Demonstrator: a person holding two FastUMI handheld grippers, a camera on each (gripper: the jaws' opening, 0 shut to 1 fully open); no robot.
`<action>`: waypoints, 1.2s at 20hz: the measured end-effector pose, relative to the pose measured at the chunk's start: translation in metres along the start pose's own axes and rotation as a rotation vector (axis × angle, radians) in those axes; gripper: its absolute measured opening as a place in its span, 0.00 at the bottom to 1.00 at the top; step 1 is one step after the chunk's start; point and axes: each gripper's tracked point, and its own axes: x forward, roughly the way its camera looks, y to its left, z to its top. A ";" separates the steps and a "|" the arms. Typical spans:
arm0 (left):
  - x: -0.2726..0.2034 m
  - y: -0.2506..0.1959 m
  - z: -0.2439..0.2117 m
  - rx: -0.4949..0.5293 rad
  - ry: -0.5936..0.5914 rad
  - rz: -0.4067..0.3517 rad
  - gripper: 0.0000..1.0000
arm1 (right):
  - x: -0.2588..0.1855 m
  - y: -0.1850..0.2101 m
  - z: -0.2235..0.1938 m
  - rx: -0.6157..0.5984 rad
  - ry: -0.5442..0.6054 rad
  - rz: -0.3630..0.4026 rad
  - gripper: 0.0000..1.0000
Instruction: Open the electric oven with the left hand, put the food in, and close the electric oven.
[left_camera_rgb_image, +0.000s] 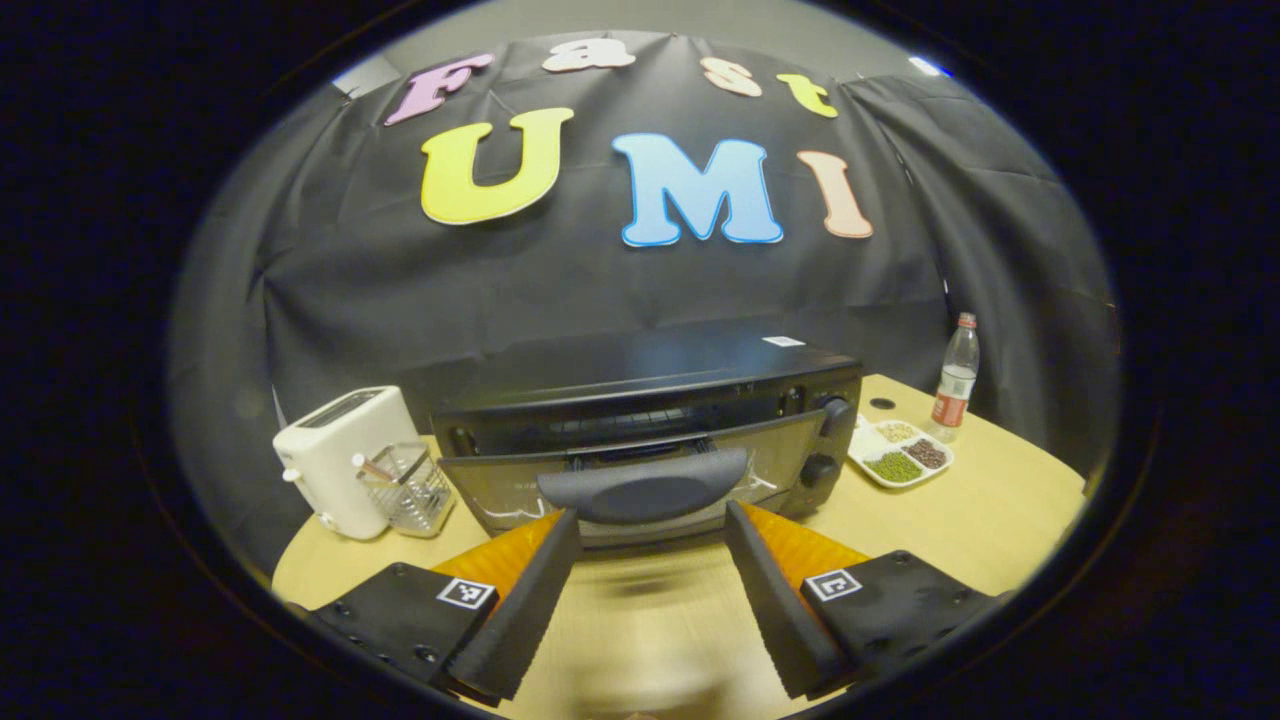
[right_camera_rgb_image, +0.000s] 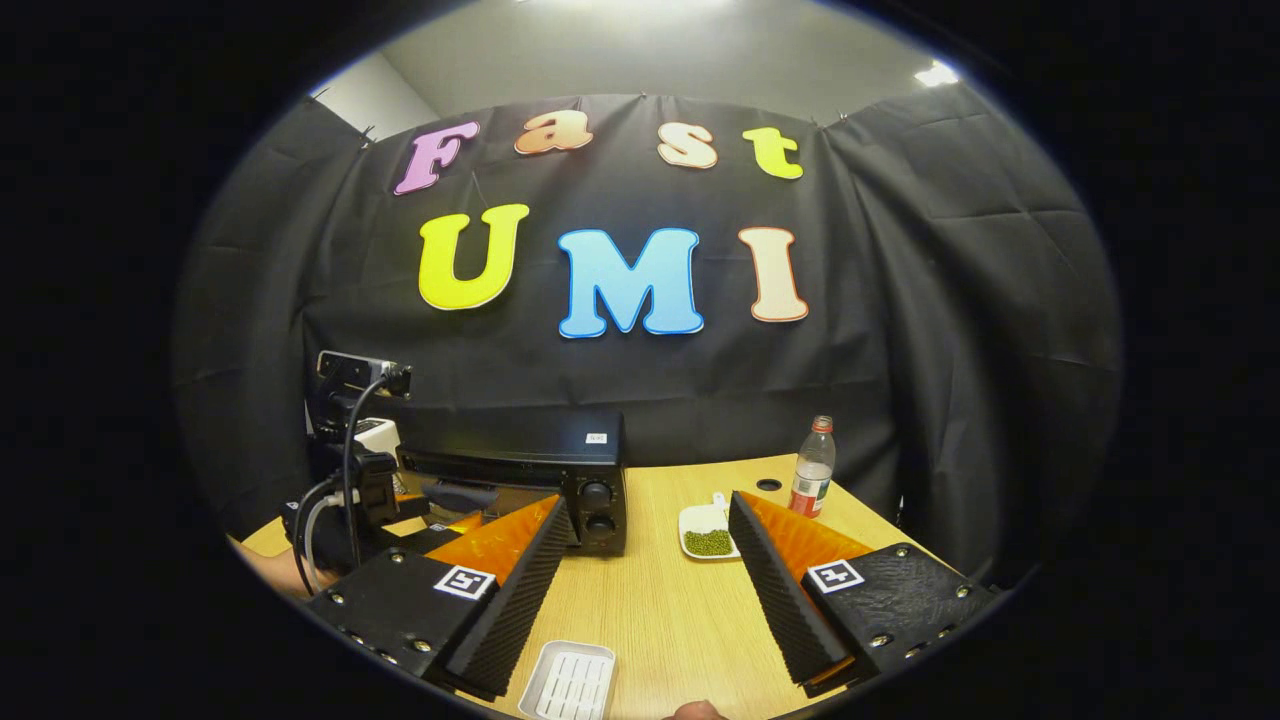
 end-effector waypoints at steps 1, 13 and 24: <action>0.003 0.003 0.005 0.011 -0.011 0.005 1.00 | 0.001 -0.001 -0.001 0.000 0.005 0.003 0.98; -0.140 0.020 0.121 -0.087 -0.270 0.086 0.97 | -0.003 -0.005 0.038 -0.025 -0.074 0.137 0.98; -0.291 0.014 0.132 -0.056 -0.318 0.267 0.99 | -0.066 -0.065 0.050 -0.002 -0.143 0.216 0.97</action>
